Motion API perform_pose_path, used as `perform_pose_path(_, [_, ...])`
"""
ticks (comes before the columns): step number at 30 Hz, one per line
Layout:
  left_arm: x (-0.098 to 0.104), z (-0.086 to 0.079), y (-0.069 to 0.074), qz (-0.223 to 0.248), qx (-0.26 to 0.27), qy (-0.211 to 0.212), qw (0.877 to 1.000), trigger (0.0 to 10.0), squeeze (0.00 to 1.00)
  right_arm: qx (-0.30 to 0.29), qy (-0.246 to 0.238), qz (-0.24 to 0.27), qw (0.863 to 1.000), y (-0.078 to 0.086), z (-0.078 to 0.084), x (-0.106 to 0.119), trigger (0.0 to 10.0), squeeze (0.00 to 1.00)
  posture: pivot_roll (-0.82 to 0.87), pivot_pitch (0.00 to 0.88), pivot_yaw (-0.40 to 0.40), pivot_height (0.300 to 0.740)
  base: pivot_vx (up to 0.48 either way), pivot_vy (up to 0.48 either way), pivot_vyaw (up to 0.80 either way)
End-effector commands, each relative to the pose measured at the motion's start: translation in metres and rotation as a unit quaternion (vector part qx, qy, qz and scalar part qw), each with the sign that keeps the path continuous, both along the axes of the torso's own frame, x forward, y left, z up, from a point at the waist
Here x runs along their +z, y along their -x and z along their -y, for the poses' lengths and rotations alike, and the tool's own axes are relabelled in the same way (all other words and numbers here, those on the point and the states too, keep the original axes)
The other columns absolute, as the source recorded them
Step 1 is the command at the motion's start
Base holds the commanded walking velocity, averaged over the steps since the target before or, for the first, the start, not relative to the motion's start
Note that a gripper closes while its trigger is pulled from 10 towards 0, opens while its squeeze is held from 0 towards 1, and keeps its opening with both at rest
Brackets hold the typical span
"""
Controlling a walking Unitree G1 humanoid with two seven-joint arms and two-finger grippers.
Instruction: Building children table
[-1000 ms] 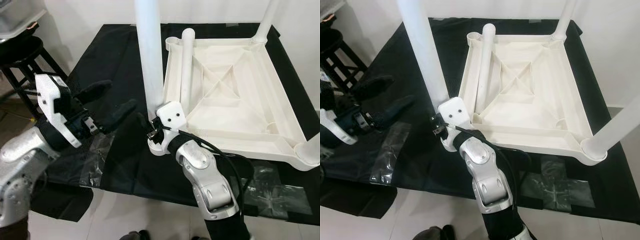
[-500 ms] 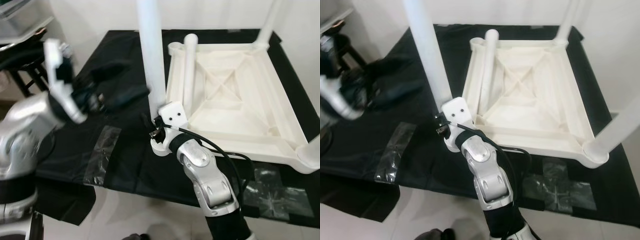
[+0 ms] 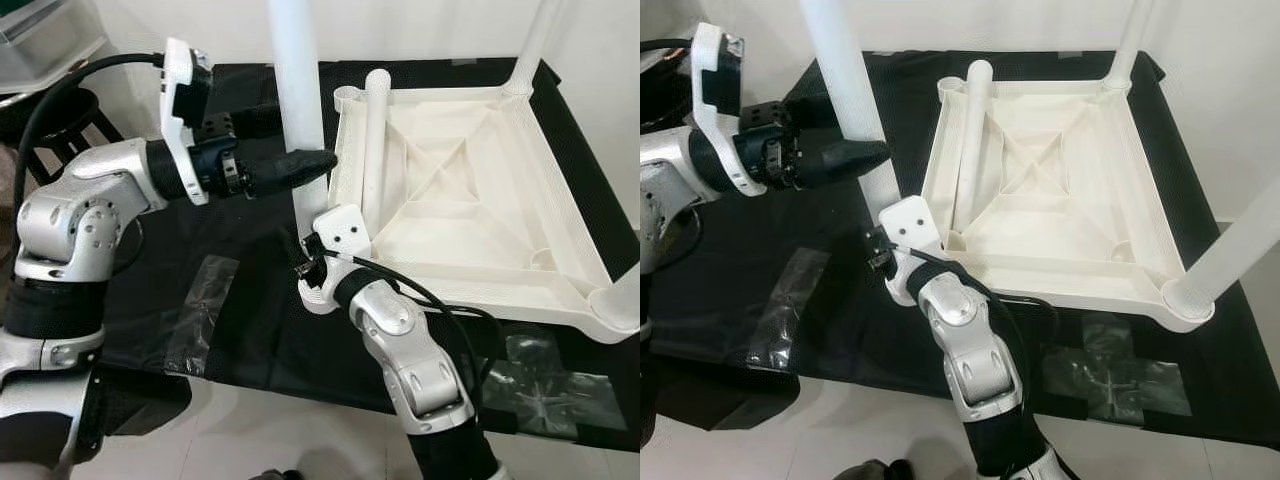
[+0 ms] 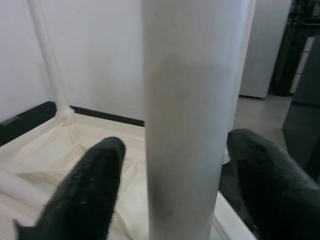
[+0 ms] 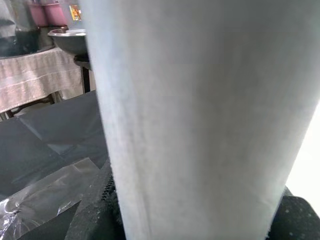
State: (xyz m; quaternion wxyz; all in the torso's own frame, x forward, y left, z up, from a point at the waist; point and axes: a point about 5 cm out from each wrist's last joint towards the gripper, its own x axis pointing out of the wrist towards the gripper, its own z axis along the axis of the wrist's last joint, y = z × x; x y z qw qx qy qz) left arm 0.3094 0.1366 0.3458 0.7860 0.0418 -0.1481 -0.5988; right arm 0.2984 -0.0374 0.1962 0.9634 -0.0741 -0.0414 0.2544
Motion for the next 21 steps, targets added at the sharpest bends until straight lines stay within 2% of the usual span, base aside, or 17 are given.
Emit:
perform_pose_path(1, [0.001, 0.002, 0.001, 0.0, -0.012, -0.005, 1.0, 0.0, 0.0, -0.006, 0.009, -0.052, 0.999, -0.001, 0.001, -0.021, 10.0, 0.0, -0.03, 0.149, 0.091, 0.74, 0.0, 0.0, 0.0])
perform_pose_path(6, [0.003, 0.002, 0.0, -0.002, -0.029, -0.01, 1.0, 0.0, 0.0, 0.008, -0.006, -0.04, 0.999, -0.007, 0.003, -0.012, 10.0, 0.0, -0.03, 0.147, 0.091, 0.74, 0.0, 0.0, 0.0])
perform_pose_path(8, [0.002, 0.001, 0.0, -0.002, -0.033, -0.016, 0.999, 0.0, 0.0, 0.034, -0.021, -0.018, 0.999, -0.014, 0.008, 0.001, 10.0, 0.0, -0.03, 0.146, 0.094, 0.74, 0.0, 0.0, 0.0])
perform_pose_path(10, [0.002, 0.001, 0.0, -0.002, -0.033, -0.016, 0.999, 0.0, 0.0, 0.034, -0.021, -0.018, 0.999, -0.014, 0.008, 0.001, 10.0, 0.0, -0.03, 0.146, 0.094, 0.74, 0.0, 0.0, 0.0])
perform_pose_path(11, [0.001, 0.0, 0.0, -0.002, -0.034, -0.019, 0.999, 0.0, 0.0, 0.053, -0.032, 0.008, 0.998, -0.019, 0.014, 0.014, 10.0, 0.0, -0.03, 0.145, 0.091, 0.74, 0.0, 0.0, 0.0])
perform_pose_path(12, [0.001, 0.0, 0.0, -0.002, -0.034, -0.019, 0.999, 0.0, 0.0, 0.053, -0.032, 0.008, 0.998, -0.019, 0.014, 0.014, 10.0, 0.0, -0.03, 0.145, 0.091, 0.74, 0.0, 0.0, 0.0])
perform_pose_path(13, [0.001, 0.0, 0.001, -0.002, -0.035, -0.021, 0.999, 0.0, 0.0, 0.08, -0.049, 0.027, 0.995, -0.025, 0.022, 0.028, 10.0, 1.0, -0.03, 0.145, 0.091, 0.74, 0.0, 0.0, 0.0])
perform_pose_path(16, [0.001, 0.0, 0.002, -0.001, -0.039, -0.024, 0.999, 0.0, 0.0, 0.154, -0.072, 0.072, 0.983, -0.037, 0.042, 0.062, 10.0, 1.0, -0.03, 0.145, 0.092, 0.74, 0.0, 0.0, 0.0])
perform_pose_path(18, [0.001, 0.0, 0.003, -0.002, -0.043, -0.025, 0.999, 0.0, 0.0, 0.206, -0.062, 0.088, 0.973, -0.039, 0.052, 0.077, 10.0, 1.0, -0.03, 0.147, 0.092, 0.74, 0.0, 0.0, 0.0])
perform_pose_path(20, [0.0, 0.001, 0.005, -0.003, -0.05, -0.027, 0.998, 0.0, 0.0, 0.259, -0.026, 0.105, 0.96, -0.04, 0.06, 0.087, 10.0, 1.0, -0.03, 0.147, 0.092, 0.74, 0.0, 0.0, 0.0])
perform_pose_path(21, [0.0, 0.002, 0.005, -0.003, -0.053, -0.029, 0.998, 0.0, 0.0, 0.296, 0.001, 0.11, 0.949, -0.039, 0.063, 0.089, 10.0, 1.0, -0.03, 0.147, 0.097, 0.74, 0.0, 0.0, 0.0])
